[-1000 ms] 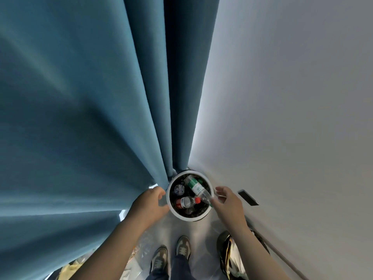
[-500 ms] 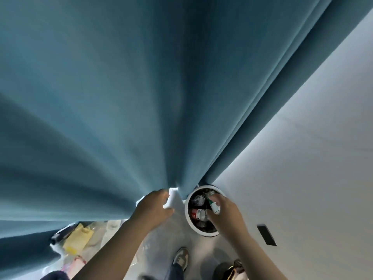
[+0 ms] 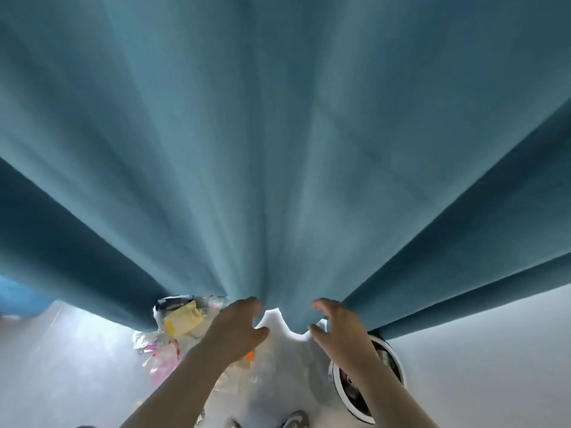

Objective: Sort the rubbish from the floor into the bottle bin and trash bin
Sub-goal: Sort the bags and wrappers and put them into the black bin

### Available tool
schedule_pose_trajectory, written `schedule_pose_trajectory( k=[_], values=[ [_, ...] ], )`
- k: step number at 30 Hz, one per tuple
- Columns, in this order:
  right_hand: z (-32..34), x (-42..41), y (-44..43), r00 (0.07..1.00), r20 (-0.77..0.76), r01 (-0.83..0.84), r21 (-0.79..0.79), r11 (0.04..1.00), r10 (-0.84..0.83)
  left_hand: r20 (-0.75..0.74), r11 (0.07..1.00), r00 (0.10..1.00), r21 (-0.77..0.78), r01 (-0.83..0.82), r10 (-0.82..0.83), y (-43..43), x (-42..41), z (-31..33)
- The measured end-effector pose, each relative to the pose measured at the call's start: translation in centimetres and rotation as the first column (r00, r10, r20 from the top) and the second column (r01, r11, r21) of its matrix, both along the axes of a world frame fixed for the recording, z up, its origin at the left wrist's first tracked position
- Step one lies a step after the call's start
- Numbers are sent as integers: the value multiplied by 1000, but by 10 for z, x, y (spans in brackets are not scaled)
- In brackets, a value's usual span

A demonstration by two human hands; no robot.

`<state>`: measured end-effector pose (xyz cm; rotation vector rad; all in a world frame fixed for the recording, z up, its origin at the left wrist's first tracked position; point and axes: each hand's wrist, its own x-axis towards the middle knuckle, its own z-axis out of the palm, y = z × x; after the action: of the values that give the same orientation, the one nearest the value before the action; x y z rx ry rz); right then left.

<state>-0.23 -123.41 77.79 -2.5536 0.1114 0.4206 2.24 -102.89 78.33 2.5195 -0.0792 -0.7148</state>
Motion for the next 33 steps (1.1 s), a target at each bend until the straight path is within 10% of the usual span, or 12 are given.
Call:
schedule_pose_trajectory(
  k=[11, 33],
  values=[
    [17, 26, 97, 929, 46, -366, -24, 930, 367, 6, 932, 932, -26, -362, 362, 90, -45, 22],
    [-3, -8, 226, 476, -26, -879, -43, 475, 879, 1, 448, 448, -20, -894, 894, 143, -201, 3]
  ],
)
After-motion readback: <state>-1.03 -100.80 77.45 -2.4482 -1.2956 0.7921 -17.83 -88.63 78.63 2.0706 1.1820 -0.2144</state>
